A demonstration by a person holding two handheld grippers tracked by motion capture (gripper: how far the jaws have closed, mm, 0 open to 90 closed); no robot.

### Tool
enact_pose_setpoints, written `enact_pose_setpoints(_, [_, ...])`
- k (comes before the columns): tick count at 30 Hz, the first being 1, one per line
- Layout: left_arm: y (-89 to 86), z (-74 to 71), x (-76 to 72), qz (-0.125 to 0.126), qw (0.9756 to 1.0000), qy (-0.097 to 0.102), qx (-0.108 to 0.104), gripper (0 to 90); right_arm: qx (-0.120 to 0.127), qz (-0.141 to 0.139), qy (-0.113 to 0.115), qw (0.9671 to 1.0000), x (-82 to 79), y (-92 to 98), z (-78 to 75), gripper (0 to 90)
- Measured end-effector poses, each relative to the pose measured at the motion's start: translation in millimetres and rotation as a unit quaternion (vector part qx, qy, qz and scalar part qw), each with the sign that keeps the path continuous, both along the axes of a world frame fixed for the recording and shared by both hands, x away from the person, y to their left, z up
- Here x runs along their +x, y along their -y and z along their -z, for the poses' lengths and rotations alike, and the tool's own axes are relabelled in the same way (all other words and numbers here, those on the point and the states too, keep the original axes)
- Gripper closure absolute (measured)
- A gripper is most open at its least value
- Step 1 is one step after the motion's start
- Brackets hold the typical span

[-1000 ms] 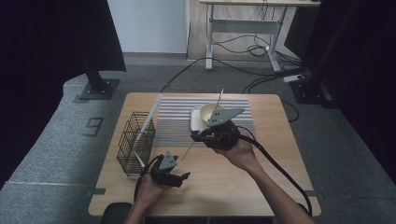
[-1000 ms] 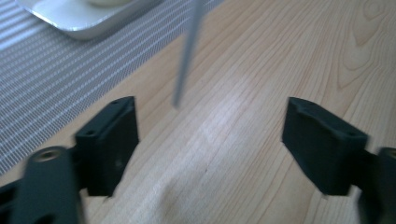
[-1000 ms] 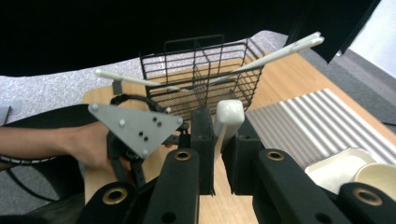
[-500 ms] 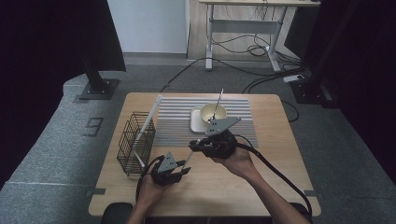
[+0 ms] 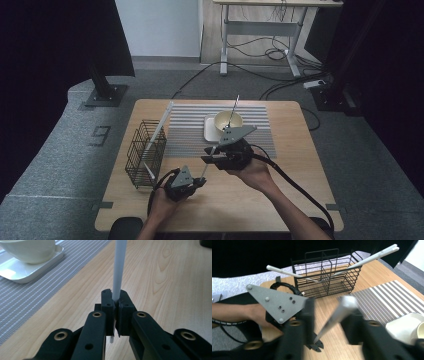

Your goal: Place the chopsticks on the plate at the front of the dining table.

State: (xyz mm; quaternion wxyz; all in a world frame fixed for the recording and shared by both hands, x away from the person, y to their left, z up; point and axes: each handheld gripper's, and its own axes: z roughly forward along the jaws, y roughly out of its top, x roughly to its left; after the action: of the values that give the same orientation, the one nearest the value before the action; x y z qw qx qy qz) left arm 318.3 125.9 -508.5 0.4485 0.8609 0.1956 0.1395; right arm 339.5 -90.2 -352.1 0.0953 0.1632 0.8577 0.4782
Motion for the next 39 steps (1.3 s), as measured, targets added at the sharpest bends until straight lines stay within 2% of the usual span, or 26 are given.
enact_pose_setpoints(3, [0.3,0.1,-0.2,0.001,1.0000,-0.006,-0.001,85.9,0.007,0.026,0.007,0.9996,0.0,-2.0,1.4,42.6])
enact_pose_setpoints(6, [0.2,0.2,-0.8,0.002,1.0000,-0.005,-0.001,85.9,0.001,0.046,0.015,0.9988,0.6,-4.6,3.6,35.2])
enact_pose_setpoints(9, [-0.2,0.6,-0.9,0.000,1.0000,-0.004,0.000,85.8,-0.010,0.070,0.032,0.9970,1.4,-4.0,4.5,33.5])
enact_pose_setpoints(13, [-1.3,0.8,-0.3,0.000,1.0000,-0.008,-0.003,85.8,-0.016,0.103,0.055,0.9930,3.7,2.5,1.3,33.2])
enact_pose_setpoints(16, [-1.3,0.7,-0.5,0.001,0.9999,-0.010,-0.008,85.9,-0.016,0.113,0.060,0.9916,6.0,9.2,0.7,32.9])
enact_pose_setpoints(22, [-2.2,0.7,-0.2,0.001,0.9998,-0.012,-0.013,85.8,-0.022,0.142,0.067,0.9874,13.2,25.5,9.4,30.9])
enact_pose_setpoints(31, [-4.2,-1.0,-0.1,0.002,0.9996,-0.011,-0.024,85.8,-0.013,0.180,0.052,0.9821,28.6,53.6,30.5,28.8])
enact_pose_setpoints(39, [-7.1,-3.1,0.1,0.000,0.9995,-0.007,-0.030,85.7,-0.025,0.209,0.036,0.9769,41.6,72.7,60.0,29.2])
